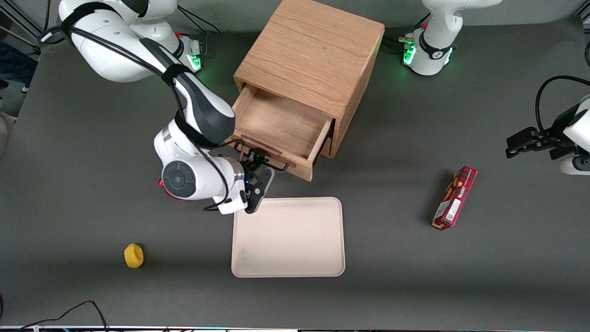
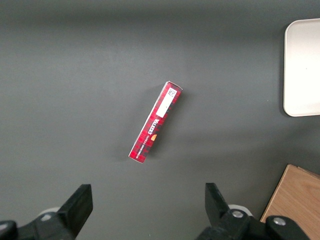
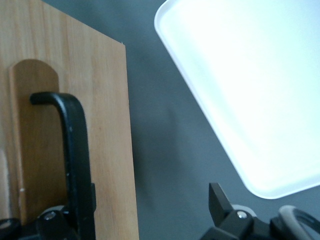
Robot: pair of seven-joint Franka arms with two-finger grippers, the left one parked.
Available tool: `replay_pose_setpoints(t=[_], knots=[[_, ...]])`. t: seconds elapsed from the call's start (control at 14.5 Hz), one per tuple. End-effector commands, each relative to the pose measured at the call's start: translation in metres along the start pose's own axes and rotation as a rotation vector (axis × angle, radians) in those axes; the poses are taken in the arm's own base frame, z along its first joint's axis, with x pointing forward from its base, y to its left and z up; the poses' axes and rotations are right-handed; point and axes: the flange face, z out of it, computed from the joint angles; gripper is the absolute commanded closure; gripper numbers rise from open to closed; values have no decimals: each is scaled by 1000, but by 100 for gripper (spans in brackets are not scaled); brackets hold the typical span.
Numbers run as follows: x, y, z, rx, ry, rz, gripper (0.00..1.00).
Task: Open upper drawer
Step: 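Pull the upper drawer out by its handle with the right gripper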
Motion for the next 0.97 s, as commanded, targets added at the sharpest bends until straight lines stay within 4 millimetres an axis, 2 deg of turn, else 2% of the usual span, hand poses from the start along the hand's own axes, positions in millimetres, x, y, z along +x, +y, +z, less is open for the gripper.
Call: replay_pose_setpoints(t=[0.0, 0.28, 0.48, 0.69, 0.76, 0.83, 0.9], knots=[[0, 22, -19, -17, 9, -41, 0], [-7, 51, -43, -54, 38, -69, 0], [-15, 68, -70, -113, 63, -139, 0], [-18, 63, -107, -158, 109, -138, 0], [-20, 50, -131, -186, 130, -140, 0], [-26, 27, -173, -242, 165, -144, 0], [-38, 13, -209, -299, 188, -131, 0]])
